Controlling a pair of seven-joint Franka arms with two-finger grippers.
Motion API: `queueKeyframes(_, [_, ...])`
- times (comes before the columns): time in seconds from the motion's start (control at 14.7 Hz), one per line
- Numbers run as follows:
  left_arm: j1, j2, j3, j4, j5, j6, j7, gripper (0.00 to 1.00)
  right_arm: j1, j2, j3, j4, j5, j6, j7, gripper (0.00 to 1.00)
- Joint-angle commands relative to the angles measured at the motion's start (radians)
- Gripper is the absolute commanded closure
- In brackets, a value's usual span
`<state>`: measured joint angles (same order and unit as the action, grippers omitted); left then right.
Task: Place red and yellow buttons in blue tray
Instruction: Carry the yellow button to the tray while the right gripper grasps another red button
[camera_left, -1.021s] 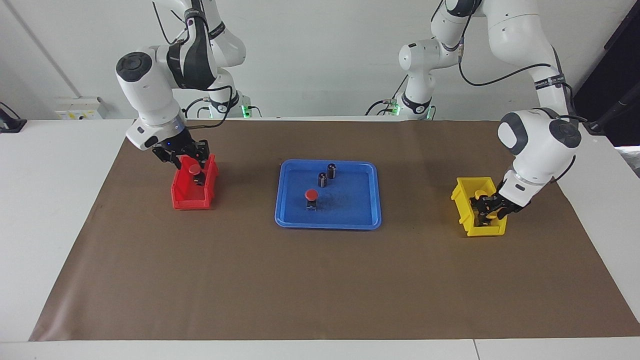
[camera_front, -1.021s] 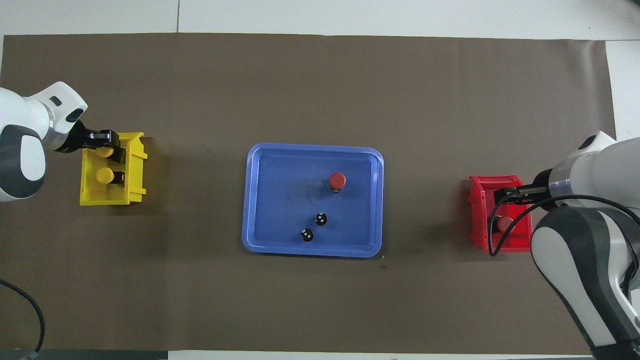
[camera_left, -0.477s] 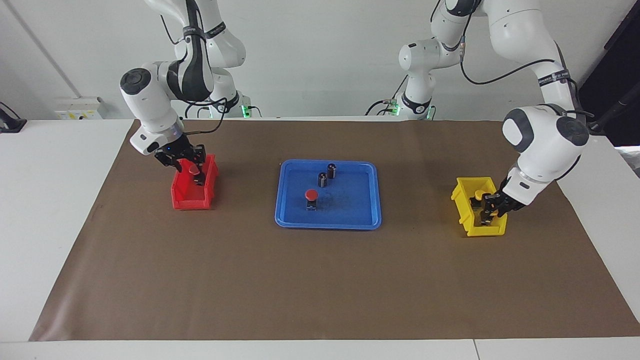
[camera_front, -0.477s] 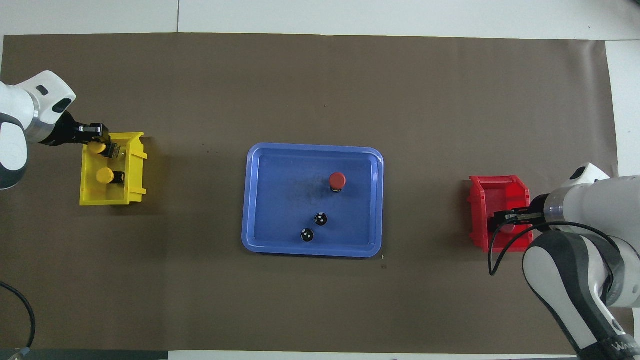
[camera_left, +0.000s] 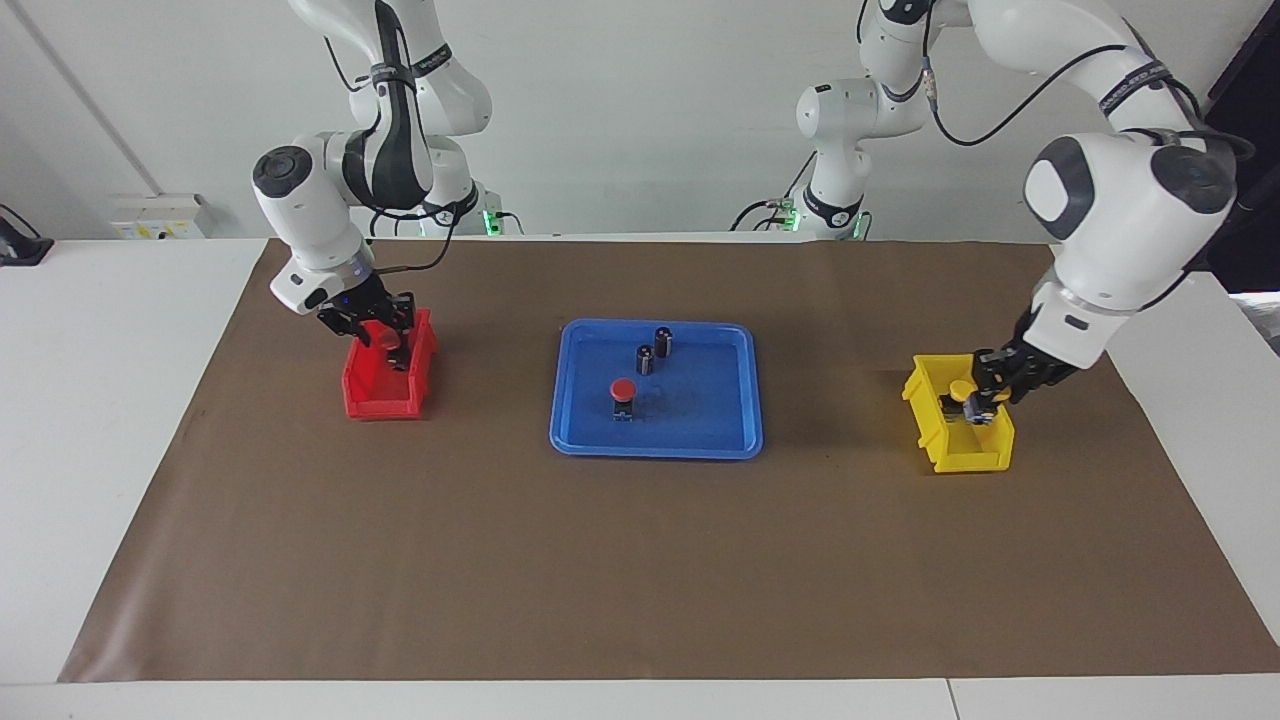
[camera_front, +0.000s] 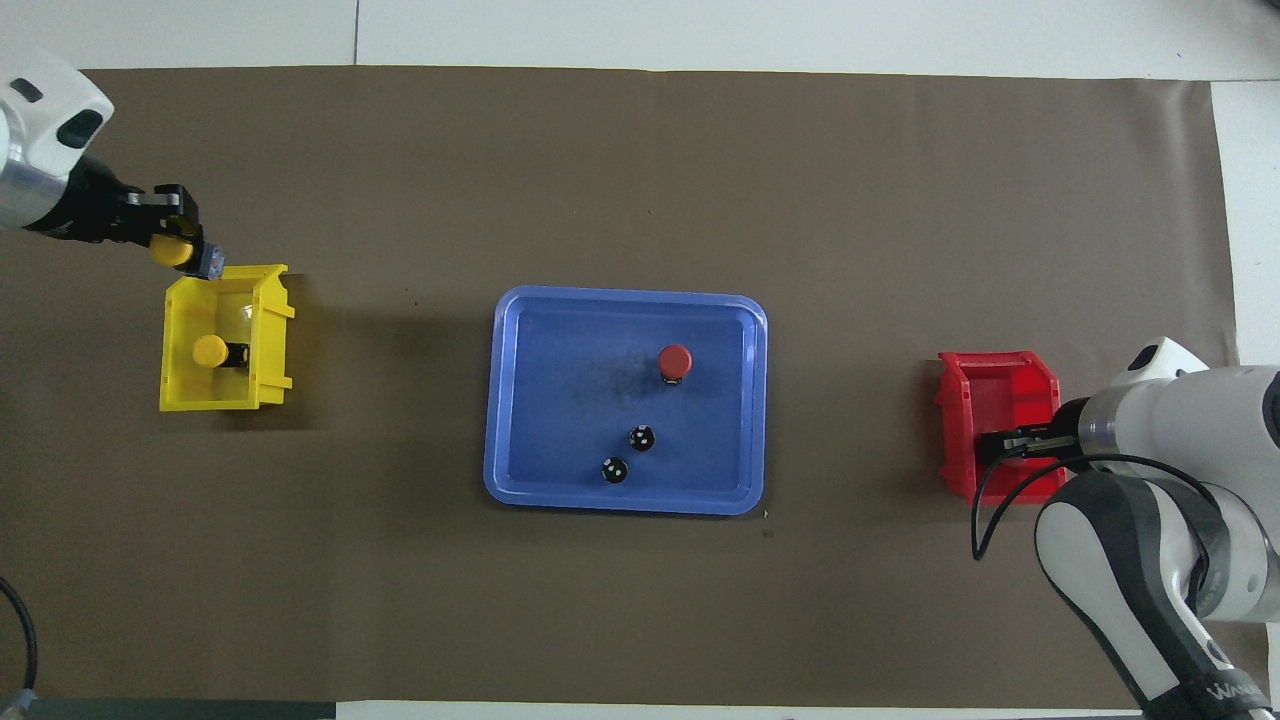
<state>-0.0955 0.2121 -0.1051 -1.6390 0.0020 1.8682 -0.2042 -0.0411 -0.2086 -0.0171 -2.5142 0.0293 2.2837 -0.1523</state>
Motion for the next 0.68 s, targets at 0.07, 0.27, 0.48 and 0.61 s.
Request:
queueKeyframes(0.07, [-0.208, -0.030, 0.013, -0.111, -0.048, 0.118, -0.231, 0.98, -0.016, -0.018, 0.008, -0.040, 0.018, 0.034, -0.053, 0.47])
queueKeyframes(0.27, [-0.332, -0.019, 0.013, -0.191, -0.056, 0.239, -0.365, 0.98, -0.016, -0.018, 0.008, -0.041, 0.020, 0.034, -0.056, 0.57])
queueKeyframes(0.48, [-0.440, 0.000, 0.013, -0.263, -0.056, 0.385, -0.515, 0.98, -0.019, -0.015, 0.008, -0.026, 0.018, 0.017, -0.058, 0.66])
queueKeyframes(0.61, [-0.466, 0.009, 0.013, -0.281, -0.056, 0.413, -0.553, 0.98, -0.019, 0.010, 0.008, 0.050, 0.018, -0.056, -0.068, 0.66])
